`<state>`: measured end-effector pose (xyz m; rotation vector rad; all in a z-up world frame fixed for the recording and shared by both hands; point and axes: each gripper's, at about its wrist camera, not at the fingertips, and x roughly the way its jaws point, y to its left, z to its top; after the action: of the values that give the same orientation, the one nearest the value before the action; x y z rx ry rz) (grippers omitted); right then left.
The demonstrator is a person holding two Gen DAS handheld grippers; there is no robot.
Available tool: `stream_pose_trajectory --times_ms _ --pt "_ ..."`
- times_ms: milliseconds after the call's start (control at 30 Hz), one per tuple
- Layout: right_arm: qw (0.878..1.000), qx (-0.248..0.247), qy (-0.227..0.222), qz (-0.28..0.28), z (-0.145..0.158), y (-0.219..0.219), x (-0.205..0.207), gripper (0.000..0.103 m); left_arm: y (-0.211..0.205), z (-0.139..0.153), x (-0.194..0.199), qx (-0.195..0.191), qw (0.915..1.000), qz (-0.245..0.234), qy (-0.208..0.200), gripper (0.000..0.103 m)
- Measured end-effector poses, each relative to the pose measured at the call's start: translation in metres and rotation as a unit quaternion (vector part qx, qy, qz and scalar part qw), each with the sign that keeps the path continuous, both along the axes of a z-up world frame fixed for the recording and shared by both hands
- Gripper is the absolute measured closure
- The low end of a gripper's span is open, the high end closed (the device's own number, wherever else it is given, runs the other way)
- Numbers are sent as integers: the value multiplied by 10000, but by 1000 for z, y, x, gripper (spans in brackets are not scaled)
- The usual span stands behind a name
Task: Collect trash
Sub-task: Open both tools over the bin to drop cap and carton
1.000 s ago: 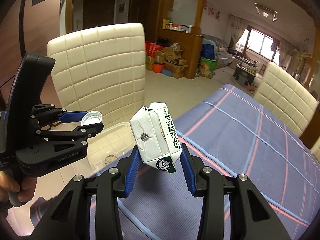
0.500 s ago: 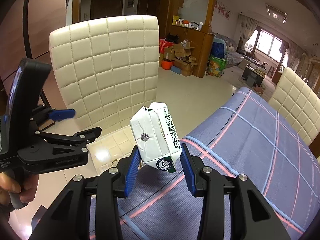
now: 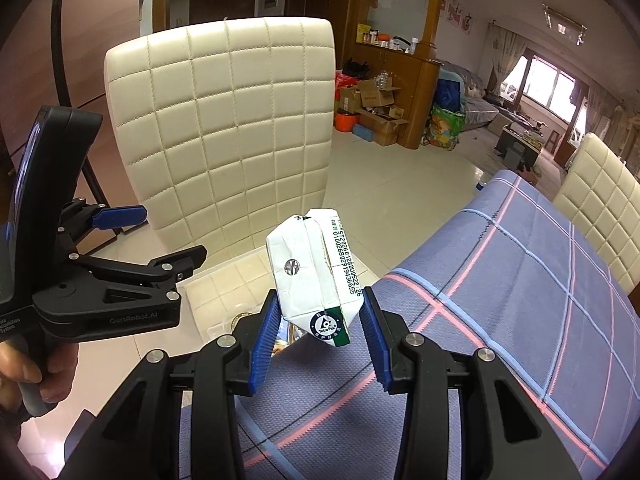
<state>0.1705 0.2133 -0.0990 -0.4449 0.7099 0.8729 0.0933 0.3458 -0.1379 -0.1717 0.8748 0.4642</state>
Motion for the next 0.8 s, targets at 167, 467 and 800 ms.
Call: stream_pose_trajectory --times_ms 167,467,800 --pt "9998 -169 -45 -121 -1 2 2 48 1 -1 -1 -62 10000 49 -8 18" --pt "9994 25 46 -343 6 -14 5 44 -3 4 -2 -66 9999 36 -70 18" --pt "9970 184 -78 -748 20 -38 1 31 -19 16 -8 -47 9997 -80 -210 15"
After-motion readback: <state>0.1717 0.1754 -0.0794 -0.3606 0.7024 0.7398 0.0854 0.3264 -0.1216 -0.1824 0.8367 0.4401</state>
